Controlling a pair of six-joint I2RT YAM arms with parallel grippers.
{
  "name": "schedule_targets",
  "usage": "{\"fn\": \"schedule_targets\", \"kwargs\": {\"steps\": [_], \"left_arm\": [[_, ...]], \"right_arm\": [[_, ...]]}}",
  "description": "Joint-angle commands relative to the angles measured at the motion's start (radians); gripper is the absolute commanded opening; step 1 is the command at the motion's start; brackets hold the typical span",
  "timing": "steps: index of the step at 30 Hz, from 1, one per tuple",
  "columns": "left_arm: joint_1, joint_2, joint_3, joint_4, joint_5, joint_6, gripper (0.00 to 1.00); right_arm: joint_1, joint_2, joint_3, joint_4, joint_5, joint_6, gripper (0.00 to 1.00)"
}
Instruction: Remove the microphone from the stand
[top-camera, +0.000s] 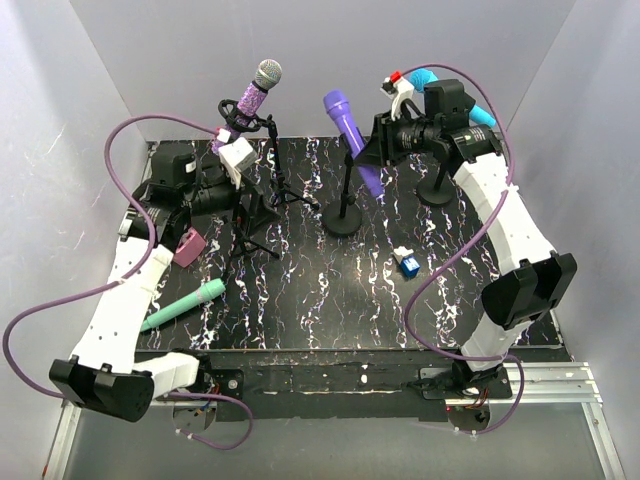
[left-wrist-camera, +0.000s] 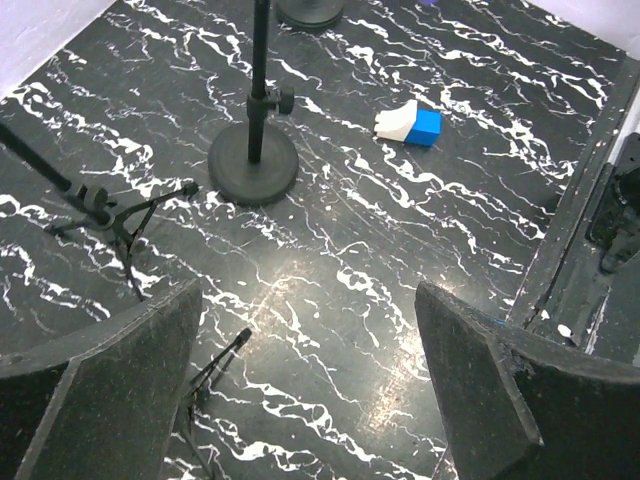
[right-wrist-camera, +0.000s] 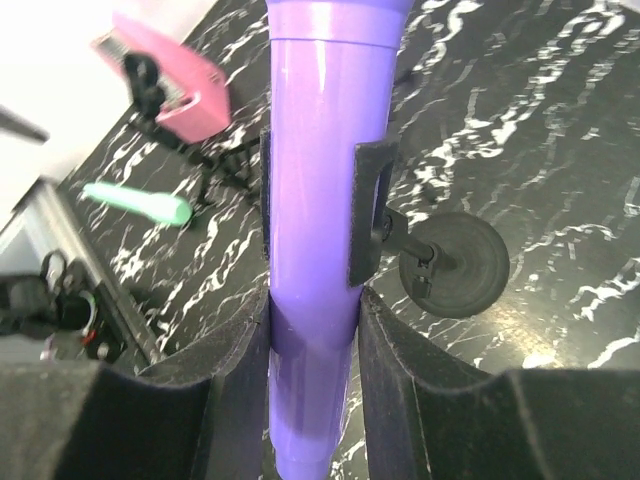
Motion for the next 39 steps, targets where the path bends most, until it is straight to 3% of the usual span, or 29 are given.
{"fn": "schedule_targets", "kwargs": {"steps": [1, 9, 18, 21, 24, 27, 34, 39], "left_arm": [[-0.019, 0.014, 0.040, 0.082, 0.076, -0.014, 0.87], [-0.054, 0.063, 0.061, 0.119, 0.131, -0.034, 0.87], [-0.073, 0.028, -0.075, 0.284, 0.131, -0.107, 0.84], [-0.073, 0.041, -0.067, 0.285, 0.142, -0.110, 0.84], [-0.073, 0.056, -0.068, 0.296, 0.157, -0.115, 0.84], [-0.073, 0.073, -0.071, 0.305, 0.163, -0.126, 0.84], [-0.084, 0.116, -0.062, 0.366, 0.172, -0.167, 0.83], [-0.091, 0.125, -0.084, 0.414, 0.178, -0.215, 0.83]], "right_arm": [[0.002, -0.090, -0.008, -0.009, -0.286, -0.143, 0.12], [0.004, -0.097, 0.013, -0.174, -0.527, -0.289, 0.06], [0.010, -0.173, -0.073, -0.269, -0.504, -0.469, 0.08], [0.013, -0.194, -0.076, -0.344, -0.463, -0.545, 0.17], [0.015, -0.231, -0.121, -0.345, -0.391, -0.521, 0.49], [0.015, -0.272, -0.174, -0.326, -0.362, -0.504, 0.67], [0.018, -0.318, -0.201, -0.300, -0.270, -0.430, 0.76], [0.018, -0.283, -0.068, -0.237, -0.058, -0.225, 0.84]]}}
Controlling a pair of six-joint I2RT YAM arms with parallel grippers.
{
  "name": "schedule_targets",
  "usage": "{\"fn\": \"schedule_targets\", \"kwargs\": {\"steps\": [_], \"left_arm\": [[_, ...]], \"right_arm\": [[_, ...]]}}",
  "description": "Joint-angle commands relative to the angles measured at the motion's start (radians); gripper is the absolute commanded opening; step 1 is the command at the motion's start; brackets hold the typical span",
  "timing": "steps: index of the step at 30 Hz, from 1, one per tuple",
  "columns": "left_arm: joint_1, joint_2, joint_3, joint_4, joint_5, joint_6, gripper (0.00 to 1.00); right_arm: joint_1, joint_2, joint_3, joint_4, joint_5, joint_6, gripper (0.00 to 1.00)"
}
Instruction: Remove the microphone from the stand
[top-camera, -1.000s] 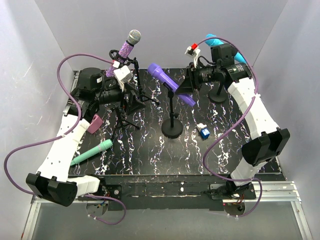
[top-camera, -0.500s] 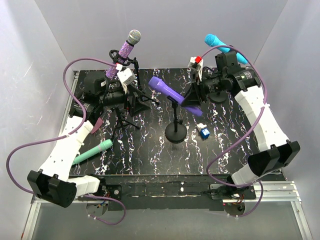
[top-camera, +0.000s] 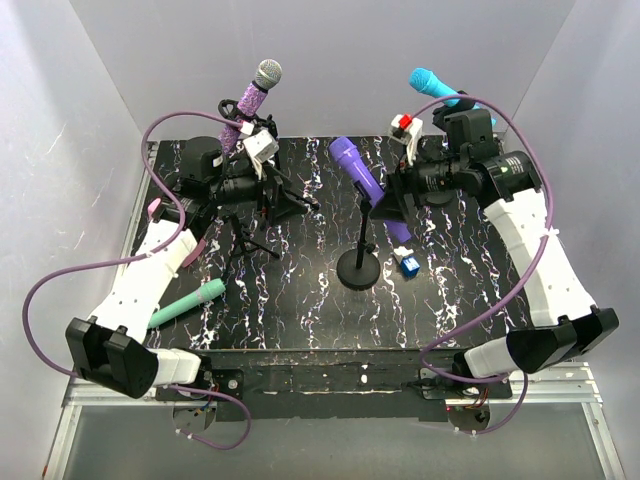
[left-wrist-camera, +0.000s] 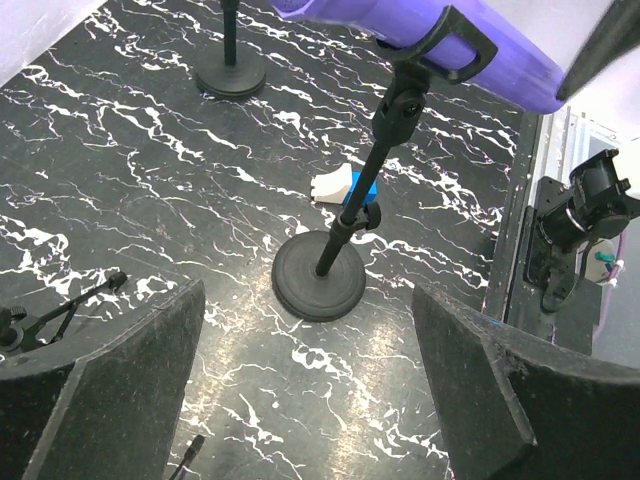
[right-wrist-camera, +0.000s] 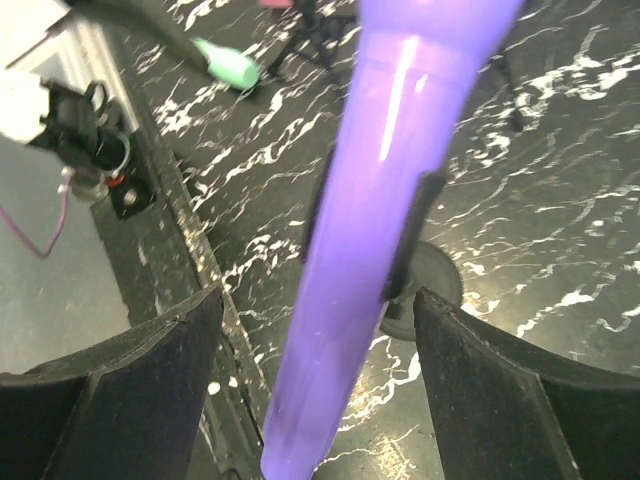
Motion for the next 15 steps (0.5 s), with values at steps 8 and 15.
{"fn": "schedule_targets", "kwargs": {"steps": [8, 15], "left_arm": [[-0.129, 0.039, -0.072, 0.207, -0.007, -0.094, 0.83], [-0.207, 0.136, -0.091, 0.372, -0.095, -0.182, 0.79]], "right_arm": [[0.017, 0.110, 0.294, 0.075, 0.180, 0.285, 0.88], [0.052, 0.206, 0.386, 0.087, 0.180, 0.324, 0.89]]}}
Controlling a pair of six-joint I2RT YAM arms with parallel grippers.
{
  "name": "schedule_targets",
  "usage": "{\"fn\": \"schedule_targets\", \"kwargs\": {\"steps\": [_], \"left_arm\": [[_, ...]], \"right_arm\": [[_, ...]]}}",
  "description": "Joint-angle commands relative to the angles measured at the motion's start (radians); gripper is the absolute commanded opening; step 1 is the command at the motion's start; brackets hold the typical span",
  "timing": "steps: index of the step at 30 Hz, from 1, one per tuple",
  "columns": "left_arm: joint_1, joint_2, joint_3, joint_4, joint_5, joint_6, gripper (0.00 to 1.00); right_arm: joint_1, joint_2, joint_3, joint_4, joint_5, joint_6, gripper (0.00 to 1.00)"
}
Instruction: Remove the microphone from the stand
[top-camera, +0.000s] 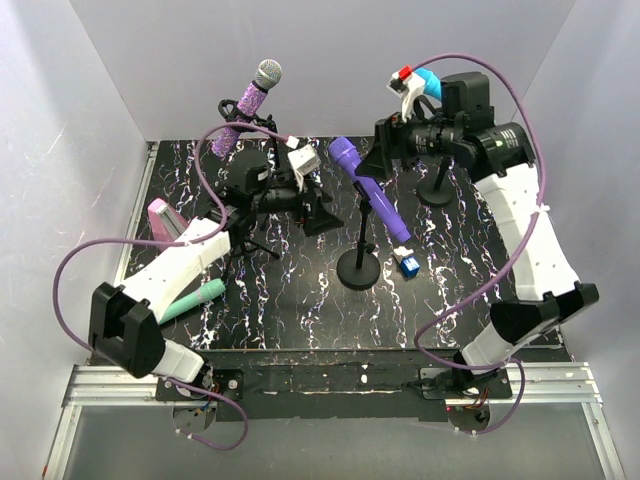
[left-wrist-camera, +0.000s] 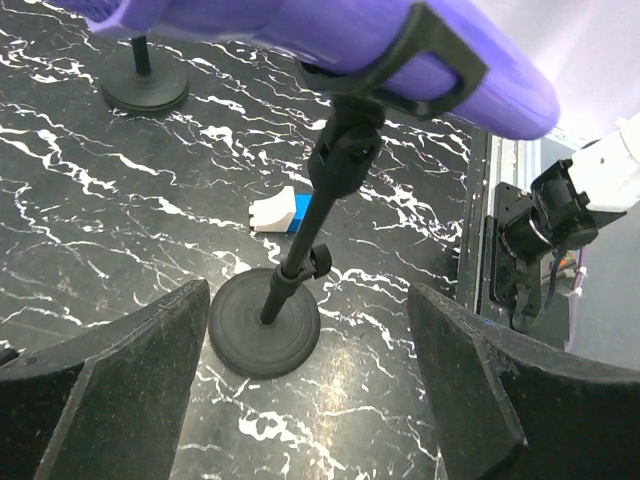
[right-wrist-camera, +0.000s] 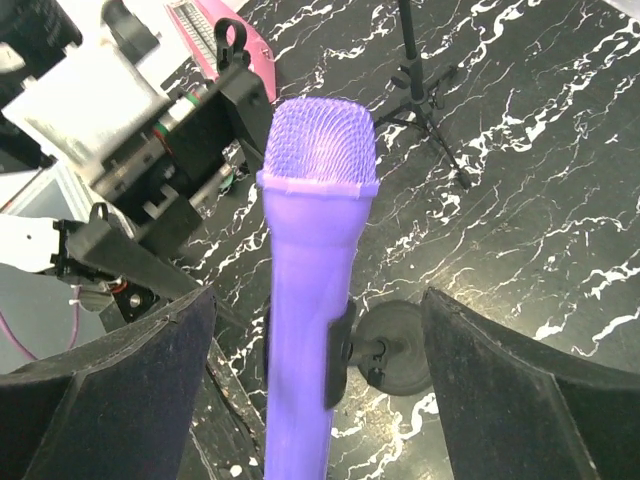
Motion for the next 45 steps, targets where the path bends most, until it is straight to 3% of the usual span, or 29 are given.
{"fn": "schedule_targets", "kwargs": {"steps": [1, 13, 21, 28, 35, 38, 45], "left_arm": [[-0.025, 0.046, 0.003, 0.121, -0.019, -0.055, 0.78], [-0.125, 0.111, -0.107, 0.423, -0.132, -0.124, 0.77], [-0.174, 0.177, -0.150, 0.607, -0.212, -0.185, 0.70], [-0.179, 0.184, -0.194, 0.681, -0.178, -0.245, 0.35], [-0.177, 0.198, -0.210, 0.704, -0.188, -0.237, 0.17], [-0.179, 0.201, -0.216, 0.702, -0.198, -0.227, 0.01], [-0.184, 0.206, -0.231, 0.686, -0.215, -0.210, 0.00]], "right_arm": [[0.032, 0.046, 0.066, 0.032, 0.014, 0.034, 0.89], [0.067, 0.068, 0.023, 0.055, 0.100, 0.026, 0.83], [0.089, 0.112, 0.062, 0.023, 0.071, -0.023, 0.68], [0.090, 0.109, 0.040, -0.005, 0.065, -0.066, 0.42], [0.090, 0.146, 0.112, -0.008, 0.022, -0.060, 0.25], [0.087, 0.158, 0.143, -0.002, 0.041, -0.062, 0.02], [0.070, 0.170, 0.239, 0.073, 0.051, -0.003, 0.01]]}}
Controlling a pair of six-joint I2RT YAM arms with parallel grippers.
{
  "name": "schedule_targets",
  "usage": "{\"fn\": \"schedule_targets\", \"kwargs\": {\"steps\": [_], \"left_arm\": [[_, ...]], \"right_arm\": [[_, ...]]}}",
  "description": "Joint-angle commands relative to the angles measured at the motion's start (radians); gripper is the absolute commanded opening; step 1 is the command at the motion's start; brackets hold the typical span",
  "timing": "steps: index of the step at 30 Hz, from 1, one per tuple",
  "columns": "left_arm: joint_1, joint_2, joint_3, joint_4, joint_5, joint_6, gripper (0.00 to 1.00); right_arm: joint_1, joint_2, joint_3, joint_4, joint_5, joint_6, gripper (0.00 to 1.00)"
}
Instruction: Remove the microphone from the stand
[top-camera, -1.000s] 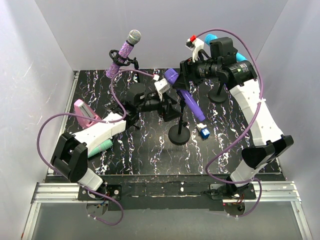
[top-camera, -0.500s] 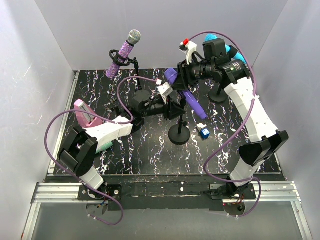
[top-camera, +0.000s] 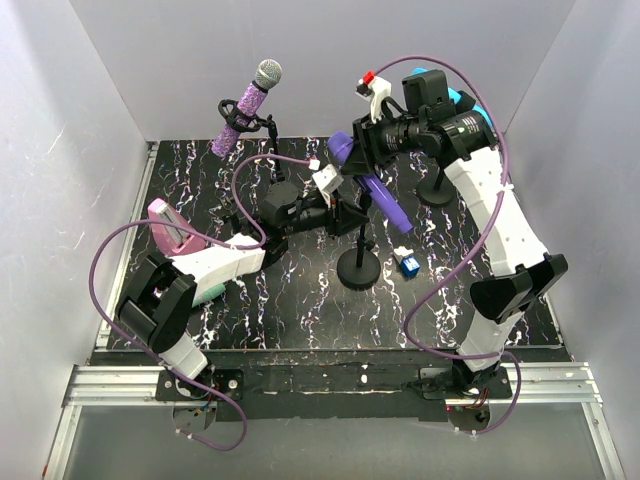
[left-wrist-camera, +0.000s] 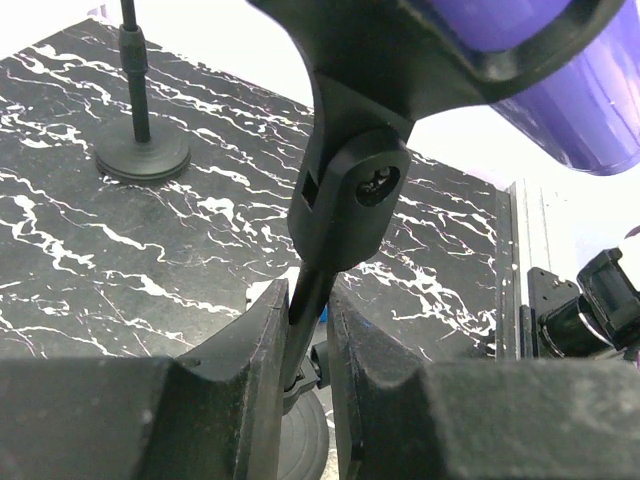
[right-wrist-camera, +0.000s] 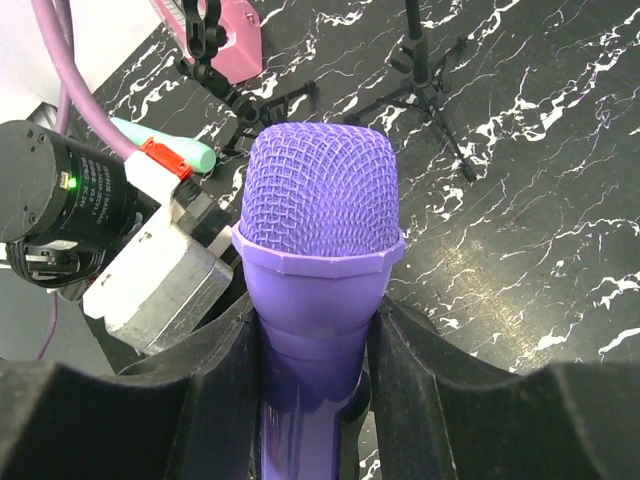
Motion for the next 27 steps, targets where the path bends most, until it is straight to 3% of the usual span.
{"fn": "schedule_targets", "kwargs": {"steps": [1, 6, 10, 15, 20, 24, 25, 27], "left_arm": [[-0.009, 0.004, -0.019, -0.006, -0.009, 0.023, 0.00], [-0.014, 0.004, -0.036, -0.042, -0.018, 0.085, 0.00], [-0.012, 0.000, -0.063, -0.056, -0.040, 0.128, 0.00], [-0.014, 0.006, -0.076, -0.056, -0.051, 0.158, 0.00], [-0.014, 0.013, -0.065, -0.052, -0.052, 0.171, 0.00], [-0.014, -0.003, -0.028, -0.088, -0.029, 0.171, 0.00], [-0.014, -0.013, -0.015, -0.112, -0.020, 0.177, 0.09], [-0.014, -0.037, 0.015, -0.172, -0.022, 0.198, 0.43]], "right_arm": [[-0.015, -0.016, 0.127, 0.144, -0.022, 0.055, 0.01], [-0.018, -0.038, 0.168, 0.307, 0.006, 0.091, 0.01], [-0.020, -0.018, 0.251, 0.334, 0.085, 0.102, 0.01], [-0.016, -0.062, 0.185, 0.517, 0.126, 0.079, 0.01], [-0.018, -0.006, 0.339, 0.569, 0.201, 0.050, 0.01], [-0.018, -0.042, 0.322, 0.643, 0.214, 0.036, 0.01], [-0.018, -0.053, 0.317, 0.644, 0.215, 0.036, 0.01], [-0.020, -0.085, 0.290, 0.643, 0.215, 0.005, 0.01]]}}
